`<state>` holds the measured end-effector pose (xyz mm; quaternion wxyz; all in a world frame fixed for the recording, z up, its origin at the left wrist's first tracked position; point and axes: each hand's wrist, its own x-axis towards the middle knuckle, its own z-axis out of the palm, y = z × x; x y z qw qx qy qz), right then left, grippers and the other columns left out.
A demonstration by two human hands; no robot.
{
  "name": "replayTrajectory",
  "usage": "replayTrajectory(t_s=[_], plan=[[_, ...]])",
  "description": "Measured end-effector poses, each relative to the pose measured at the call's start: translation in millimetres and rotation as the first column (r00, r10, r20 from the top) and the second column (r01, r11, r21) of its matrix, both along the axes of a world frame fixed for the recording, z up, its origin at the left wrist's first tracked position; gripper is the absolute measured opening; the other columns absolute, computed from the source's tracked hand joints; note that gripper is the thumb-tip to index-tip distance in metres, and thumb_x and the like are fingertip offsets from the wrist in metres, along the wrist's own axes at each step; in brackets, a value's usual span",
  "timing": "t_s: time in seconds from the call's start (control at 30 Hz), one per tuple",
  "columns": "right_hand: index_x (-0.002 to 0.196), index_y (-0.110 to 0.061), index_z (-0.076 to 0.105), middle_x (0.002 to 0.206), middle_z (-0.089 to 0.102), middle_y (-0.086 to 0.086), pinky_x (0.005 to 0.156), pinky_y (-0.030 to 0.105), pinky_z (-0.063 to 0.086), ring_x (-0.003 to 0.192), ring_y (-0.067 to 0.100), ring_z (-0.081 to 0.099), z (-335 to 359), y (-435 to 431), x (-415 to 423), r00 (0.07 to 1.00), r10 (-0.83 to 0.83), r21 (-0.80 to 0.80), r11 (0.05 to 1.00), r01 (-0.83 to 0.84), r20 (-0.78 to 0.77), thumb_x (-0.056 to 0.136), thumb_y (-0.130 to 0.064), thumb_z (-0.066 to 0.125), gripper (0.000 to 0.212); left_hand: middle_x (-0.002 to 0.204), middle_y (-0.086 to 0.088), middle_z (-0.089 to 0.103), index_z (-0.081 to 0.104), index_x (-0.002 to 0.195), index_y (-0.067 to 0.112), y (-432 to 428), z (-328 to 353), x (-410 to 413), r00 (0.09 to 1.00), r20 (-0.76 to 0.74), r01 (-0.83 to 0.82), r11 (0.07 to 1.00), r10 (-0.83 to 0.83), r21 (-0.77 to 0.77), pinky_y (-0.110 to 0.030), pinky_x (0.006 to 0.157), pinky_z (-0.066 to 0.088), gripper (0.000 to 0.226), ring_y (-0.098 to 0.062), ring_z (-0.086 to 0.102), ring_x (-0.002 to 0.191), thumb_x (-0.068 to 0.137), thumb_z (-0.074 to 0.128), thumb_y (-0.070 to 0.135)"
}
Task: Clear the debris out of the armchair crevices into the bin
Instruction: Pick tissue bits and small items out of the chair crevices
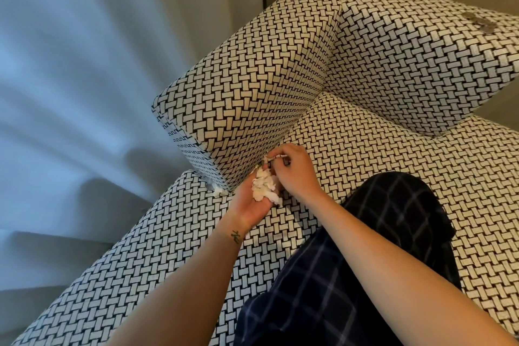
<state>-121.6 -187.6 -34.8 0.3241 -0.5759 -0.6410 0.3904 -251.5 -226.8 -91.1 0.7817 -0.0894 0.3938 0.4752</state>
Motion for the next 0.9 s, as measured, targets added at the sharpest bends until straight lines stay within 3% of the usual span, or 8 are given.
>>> replayTrajectory(t_s=[0.1, 0.2, 0.3, 0.37, 0.43, 0.5, 0.7, 0.9], plan=[[0.109, -0.020, 0.072, 0.116, 0.059, -0.007, 0.109, 0.035, 0.037, 0.126, 0.020, 0.044, -12.3, 17.7, -0.2, 0.998, 0.039, -0.133, 0.991, -0.032, 0.055, 0.094, -0.015, 0.058, 0.021, 0.114, -0.013, 0.071, 0.063, 0.126, 0.003, 10.5, 11.4, 6.0, 0.988, -0.150, 0.028, 0.998, -0.036, -0.061, -0.030, 0.090, 0.059, 0.030, -0.020, 0.068, 0.102, 0.103, 0.048, 0.017], [0.119, -0.020, 0.069, 0.127, 0.061, 0.002, 0.109, 0.046, 0.045, 0.126, 0.025, 0.052, -21.9, 31.9, -1.4, 0.997, 0.061, -0.272, 0.961, -0.045, 0.051, 0.093, -0.024, 0.057, 0.028, 0.073, 0.001, 0.074, 0.062, 0.101, 0.009, 21.8, 15.4, 0.2, 1.000, 0.023, -0.017, 1.000, 0.017, 0.013, -0.017, 0.065, 0.059, 0.026, -0.006, 0.069, 0.071, 0.109, 0.037, 0.009], [0.128, -0.015, 0.065, 0.133, 0.061, 0.008, 0.113, 0.046, 0.041, 0.132, 0.029, 0.048, -24.9, 42.0, -2.4, 0.985, 0.100, -0.263, 0.963, -0.060, 0.141, 0.096, -0.023, 0.056, 0.034, 0.093, 0.003, 0.068, 0.061, 0.119, 0.009, 24.0, 13.0, -1.7, 0.999, -0.043, -0.001, 1.000, 0.000, -0.013, -0.015, 0.081, 0.053, 0.020, -0.005, 0.062, 0.087, 0.105, 0.048, 0.009], [0.129, -0.012, 0.066, 0.134, 0.058, 0.013, 0.115, 0.040, 0.036, 0.134, 0.032, 0.043, -28.0, 49.7, -4.7, 0.965, 0.129, -0.243, 0.967, -0.072, 0.227, 0.098, -0.020, 0.054, 0.034, 0.114, -0.002, 0.068, 0.058, 0.135, 0.006, 18.0, 0.2, -8.3, 0.999, 0.032, -0.006, 1.000, 0.006, -0.003, -0.020, 0.091, 0.055, 0.034, -0.010, 0.066, 0.099, 0.102, 0.054, 0.013], [0.120, -0.009, 0.071, 0.129, 0.061, 0.017, 0.112, 0.042, 0.040, 0.130, 0.036, 0.047, -31.9, 57.4, -7.9, 0.958, 0.133, -0.271, 0.961, -0.061, 0.255, 0.098, -0.020, 0.054, 0.030, 0.122, -0.017, 0.070, 0.067, 0.124, 0.001, 6.1, -1.9, -13.0, 0.991, 0.115, -0.068, 0.997, 0.070, -0.027, -0.033, 0.085, 0.062, 0.035, -0.024, 0.074, 0.095, 0.096, 0.057, 0.018], [0.114, -0.012, 0.074, 0.125, 0.062, 0.017, 0.110, 0.042, 0.043, 0.127, 0.037, 0.052, -33.5, 63.1, -10.2, 0.950, 0.138, -0.294, 0.954, -0.052, 0.279, 0.097, -0.025, 0.058, 0.027, 0.123, -0.024, 0.069, 0.073, 0.111, -0.002, 2.4, -0.3, -14.1, 0.992, 0.103, -0.076, 0.997, 0.077, -0.021, -0.039, 0.080, 0.063, 0.031, -0.031, 0.076, 0.089, 0.091, 0.059, 0.018], [0.112, -0.019, 0.074, 0.130, 0.045, 0.012, 0.111, 0.038, 0.037, 0.132, 0.031, 0.038, -28.2, 70.6, -9.4, 0.902, 0.194, -0.256, 0.962, -0.098, 0.385, 0.088, -0.037, 0.076, 0.031, 0.136, -0.022, 0.062, 0.072, 0.111, 0.002, 0.4, 3.9, -16.0, 0.986, 0.158, -0.052, 0.998, 0.048, 0.020, -0.043, 0.092, 0.057, 0.030, -0.035, 0.070, 0.108, 0.094, 0.055, 0.020], [0.096, -0.025, 0.076, 0.121, 0.046, 0.006, 0.108, 0.038, 0.037, 0.126, 0.030, 0.036, -25.2, 63.6, -14.2, 0.896, 0.200, -0.263, 0.960, -0.098, 0.397, 0.085, -0.039, 0.078, 0.017, 0.120, -0.019, 0.067, 0.068, 0.109, 0.003, 0.7, 5.6, -14.2, 0.987, 0.154, -0.054, 0.998, 0.049, 0.029, -0.046, 0.088, 0.061, 0.025, -0.032, 0.068, 0.105, 0.093, 0.055, 0.017]])
